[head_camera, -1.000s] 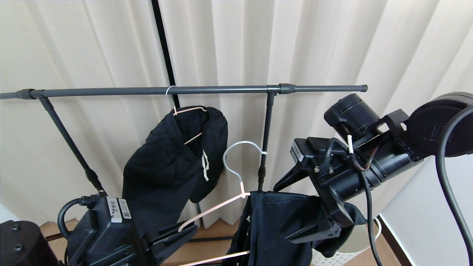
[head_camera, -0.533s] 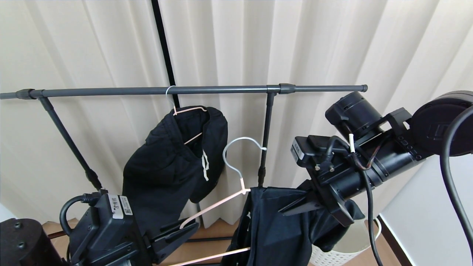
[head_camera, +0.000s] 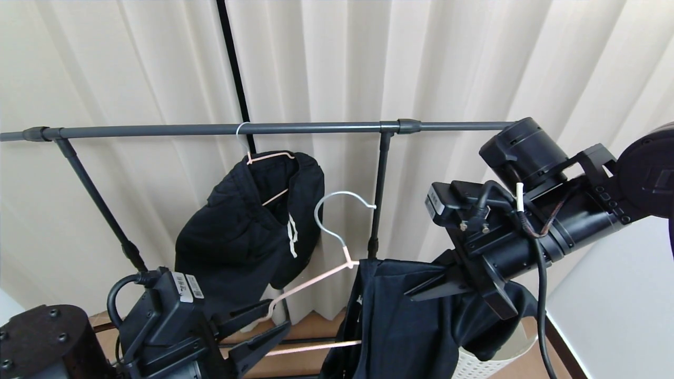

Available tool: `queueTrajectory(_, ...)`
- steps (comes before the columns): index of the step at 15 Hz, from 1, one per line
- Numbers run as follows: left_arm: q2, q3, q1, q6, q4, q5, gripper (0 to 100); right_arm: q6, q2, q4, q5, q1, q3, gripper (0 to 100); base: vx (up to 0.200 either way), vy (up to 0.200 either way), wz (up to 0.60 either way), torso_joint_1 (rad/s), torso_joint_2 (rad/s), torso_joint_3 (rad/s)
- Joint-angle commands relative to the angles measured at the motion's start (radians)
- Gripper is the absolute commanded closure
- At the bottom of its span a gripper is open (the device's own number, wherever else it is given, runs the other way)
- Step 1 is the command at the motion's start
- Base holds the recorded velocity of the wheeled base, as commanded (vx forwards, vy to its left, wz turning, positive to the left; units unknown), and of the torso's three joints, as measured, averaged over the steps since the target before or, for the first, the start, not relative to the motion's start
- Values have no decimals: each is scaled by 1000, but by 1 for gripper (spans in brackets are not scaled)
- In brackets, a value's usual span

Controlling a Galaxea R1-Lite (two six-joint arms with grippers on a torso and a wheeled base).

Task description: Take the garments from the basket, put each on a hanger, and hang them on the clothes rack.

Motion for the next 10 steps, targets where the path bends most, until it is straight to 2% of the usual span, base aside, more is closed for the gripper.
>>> queueTrajectory(1, 30, 2, 25, -5, -12, 0, 0, 3, -13, -2, -45, -13, -1, 100, 0, 0, 0, 0, 0, 0)
queueTrajectory(2, 29, 2, 40, -4, -15, 0, 0, 5, -27, -2, -93, -14, 0, 100, 0, 0, 0, 0, 0, 0)
queueTrajectory(4, 18, 2, 63, -7, -41, 0, 0, 11, -44, -2, -142, -14, -1, 100, 0, 0, 0, 0, 0, 0)
queueTrajectory(7, 75, -33, 52, -99, -10, 15, 0, 33, -69, -59, -308, -8, 0, 100, 0, 0, 0, 0, 0, 0)
queueTrajectory(9, 144, -84, 11, -151, 76, 112, 0, 51, -79, -86, -378, -6, 11, 100, 0, 0, 0, 0, 0, 0)
queueTrajectory(10, 190, -128, -23, -174, 155, 207, 0, 72, -90, -143, -420, 3, 48, 100, 0, 0, 0, 0, 0, 0)
